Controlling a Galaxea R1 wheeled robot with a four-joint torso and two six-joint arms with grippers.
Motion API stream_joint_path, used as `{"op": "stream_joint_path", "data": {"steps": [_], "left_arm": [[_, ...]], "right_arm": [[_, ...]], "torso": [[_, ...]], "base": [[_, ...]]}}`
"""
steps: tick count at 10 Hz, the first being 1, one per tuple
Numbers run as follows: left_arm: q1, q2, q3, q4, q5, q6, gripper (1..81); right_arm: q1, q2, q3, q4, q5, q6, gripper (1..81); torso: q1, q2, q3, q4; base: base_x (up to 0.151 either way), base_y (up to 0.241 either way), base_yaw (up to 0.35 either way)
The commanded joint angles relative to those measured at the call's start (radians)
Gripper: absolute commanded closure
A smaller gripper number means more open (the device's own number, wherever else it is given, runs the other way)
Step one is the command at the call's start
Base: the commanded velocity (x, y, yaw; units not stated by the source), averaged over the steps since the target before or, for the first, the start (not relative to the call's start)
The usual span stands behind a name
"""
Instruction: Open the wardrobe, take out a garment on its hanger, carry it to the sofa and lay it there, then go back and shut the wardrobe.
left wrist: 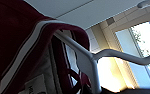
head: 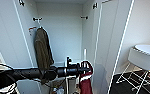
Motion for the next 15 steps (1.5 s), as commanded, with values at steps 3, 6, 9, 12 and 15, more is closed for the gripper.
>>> {"op": "stream_joint_path", "data": {"steps": [3,6,9,12,15], "left_arm": [[-0.146,-0.008,0.052,0.069,-0.045,0.005,81.1],[-0.146,-0.022,0.069,0.069,-0.032,0.005,81.1],[-0.146,-0.019,0.071,0.069,-0.029,0.005,81.1],[-0.145,-0.018,0.069,0.071,-0.029,0.005,81.1],[-0.145,-0.021,0.072,0.069,-0.029,0.005,81.1]], "right_arm": [[-0.027,-0.065,0.066,-0.067,-0.025,-0.006,1.0],[-0.025,-0.059,0.065,-0.062,-0.025,-0.005,1.0],[-0.027,-0.053,0.063,-0.056,-0.022,-0.003,1.0],[-0.028,-0.039,0.057,-0.051,-0.04,0.006,1.0],[-0.051,-0.031,0.031,0.124,-0.008,-0.049,1.0]], "torso": [[0.0,0.0,0.0,0.0],[0.0,0.0,0.0,0.0],[0.0,0.0,0.0,0.0],[0.0,0.0,0.0,0.0],[0.0,0.0,0.0,0.0]], "base": [[0.0,0.0,-0.224],[0.0,0.0,-0.23],[0.0,0.0,-0.23],[0.0,0.0,-0.23],[0.0,0.0,-0.23]]}}
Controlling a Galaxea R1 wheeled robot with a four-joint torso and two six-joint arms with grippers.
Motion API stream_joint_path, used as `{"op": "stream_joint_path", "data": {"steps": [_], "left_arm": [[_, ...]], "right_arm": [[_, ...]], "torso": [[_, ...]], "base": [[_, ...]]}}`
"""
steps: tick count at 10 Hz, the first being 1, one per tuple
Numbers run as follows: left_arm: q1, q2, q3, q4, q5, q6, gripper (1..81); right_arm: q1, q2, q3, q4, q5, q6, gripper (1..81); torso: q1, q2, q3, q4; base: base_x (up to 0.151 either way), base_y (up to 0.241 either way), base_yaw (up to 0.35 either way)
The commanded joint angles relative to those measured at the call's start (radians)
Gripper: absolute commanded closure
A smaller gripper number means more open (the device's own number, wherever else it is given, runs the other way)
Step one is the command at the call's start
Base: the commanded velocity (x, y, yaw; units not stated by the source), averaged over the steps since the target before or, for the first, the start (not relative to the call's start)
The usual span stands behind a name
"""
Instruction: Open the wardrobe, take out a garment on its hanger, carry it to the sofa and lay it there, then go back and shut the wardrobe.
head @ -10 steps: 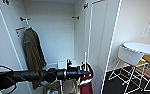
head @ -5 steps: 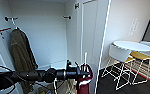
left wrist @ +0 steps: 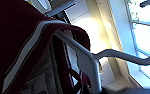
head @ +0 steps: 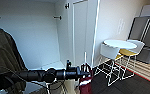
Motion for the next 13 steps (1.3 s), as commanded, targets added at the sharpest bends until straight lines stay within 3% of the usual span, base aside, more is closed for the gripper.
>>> {"op": "stream_joint_path", "data": {"steps": [1,2,3,6,8,13], "left_arm": [[-0.168,0.003,0.036,0.026,-0.079,0.005,81.1],[-0.168,0.005,0.034,0.025,-0.079,0.005,81.1],[-0.168,0.004,0.036,0.025,-0.079,0.005,81.1],[-0.168,0.001,0.037,0.026,-0.079,0.006,81.1],[-0.168,0.0,0.037,0.026,-0.079,0.006,81.1],[-0.17,-0.002,0.011,0.031,-0.079,0.005,81.1]], "right_arm": [[0.02,0.004,-0.022,0.262,-0.02,-0.202,1.0],[0.028,0.012,-0.028,0.407,-0.029,-0.351,1.0],[0.035,0.012,-0.025,0.496,-0.039,-0.456,1.0],[0.04,-0.04,0.09,0.49,-0.035,-0.478,1.0],[0.046,-0.039,0.093,0.487,-0.046,-0.481,1.0],[0.022,-0.074,0.186,0.413,-0.047,-0.494,1.0]], "torso": [[0.0,0.0,0.0,0.0],[0.0,0.0,0.0,0.0],[0.0,0.0,0.0,0.0],[0.0,0.0,0.0,0.0],[0.0,0.0,0.0,0.0],[0.0,0.0,0.0,0.0]], "base": [[0.0,0.0,-0.23],[0.0,0.0,-0.231],[0.0,0.0,-0.23],[0.0,0.0,-0.231],[0.0,0.0,-0.231],[0.0,0.0,-0.235]]}}
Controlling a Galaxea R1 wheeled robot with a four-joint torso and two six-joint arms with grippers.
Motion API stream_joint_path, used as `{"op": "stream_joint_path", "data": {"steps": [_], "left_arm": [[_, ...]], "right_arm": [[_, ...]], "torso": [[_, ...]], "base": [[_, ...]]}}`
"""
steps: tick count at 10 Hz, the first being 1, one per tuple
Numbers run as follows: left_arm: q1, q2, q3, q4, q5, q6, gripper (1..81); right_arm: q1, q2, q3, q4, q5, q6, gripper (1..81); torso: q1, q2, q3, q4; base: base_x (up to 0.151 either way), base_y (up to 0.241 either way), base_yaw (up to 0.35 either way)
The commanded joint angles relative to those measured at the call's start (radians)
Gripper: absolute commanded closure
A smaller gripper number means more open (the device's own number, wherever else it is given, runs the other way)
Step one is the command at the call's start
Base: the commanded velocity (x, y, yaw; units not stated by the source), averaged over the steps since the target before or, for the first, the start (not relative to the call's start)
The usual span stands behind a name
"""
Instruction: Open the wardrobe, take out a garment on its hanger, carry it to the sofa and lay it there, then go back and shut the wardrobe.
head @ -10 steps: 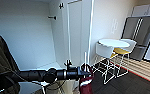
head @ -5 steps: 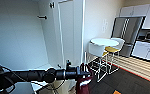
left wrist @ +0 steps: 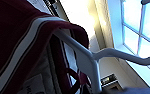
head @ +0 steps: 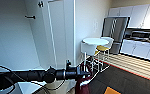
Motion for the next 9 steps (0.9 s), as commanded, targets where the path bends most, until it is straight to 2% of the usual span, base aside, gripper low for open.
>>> {"op": "stream_joint_path", "data": {"steps": [1,3,9], "left_arm": [[-0.176,-0.002,-0.013,0.03,-0.078,0.005,81.1],[-0.184,-0.002,-0.023,0.029,-0.056,0.005,81.1],[-0.182,-0.022,-0.001,0.03,-0.055,0.005,81.1]], "right_arm": [[0.011,-0.037,0.071,-0.041,-0.047,-0.007,1.0],[0.004,-0.049,0.093,-0.046,-0.045,-0.007,1.0],[0.007,-0.039,0.079,-0.047,-0.045,-0.007,1.0]], "torso": [[0.0,0.0,0.0,0.0],[0.0,0.0,0.0,0.0],[0.0,0.0,0.0,0.0]], "base": [[0.0,0.0,-0.253],[0.0,0.0,-0.255],[0.0,0.0,-0.255]]}}
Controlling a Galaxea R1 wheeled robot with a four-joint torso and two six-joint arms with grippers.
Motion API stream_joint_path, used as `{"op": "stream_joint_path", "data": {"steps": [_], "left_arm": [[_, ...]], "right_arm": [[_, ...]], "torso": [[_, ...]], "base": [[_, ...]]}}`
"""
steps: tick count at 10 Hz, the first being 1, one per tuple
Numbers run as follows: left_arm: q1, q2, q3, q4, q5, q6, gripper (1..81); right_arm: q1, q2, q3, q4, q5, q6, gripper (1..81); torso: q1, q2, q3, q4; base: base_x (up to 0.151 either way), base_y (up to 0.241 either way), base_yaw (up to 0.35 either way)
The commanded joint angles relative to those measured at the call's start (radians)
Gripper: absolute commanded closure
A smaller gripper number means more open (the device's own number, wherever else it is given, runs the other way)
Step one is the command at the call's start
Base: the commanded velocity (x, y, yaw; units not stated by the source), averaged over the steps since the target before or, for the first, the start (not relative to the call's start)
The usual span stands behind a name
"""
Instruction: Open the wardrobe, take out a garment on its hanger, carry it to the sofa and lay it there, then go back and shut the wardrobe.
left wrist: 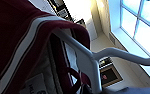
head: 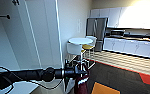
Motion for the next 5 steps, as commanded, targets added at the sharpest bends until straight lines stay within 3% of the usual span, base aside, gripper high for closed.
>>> {"op": "stream_joint_path", "data": {"steps": [1,5], "left_arm": [[-0.18,-0.003,0.038,0.028,-0.081,0.006,81.1],[-0.18,-0.011,0.042,0.029,-0.081,0.008,81.1]], "right_arm": [[0.035,0.0,0.006,-0.011,-0.066,-0.004,1.0],[0.033,0.018,-0.02,0.003,-0.058,0.0,1.0]], "torso": [[0.001,0.0,0.0,0.0],[0.001,0.0,0.0,0.0]], "base": [[0.0,0.0,-0.255],[0.0,0.0,-0.255]]}}
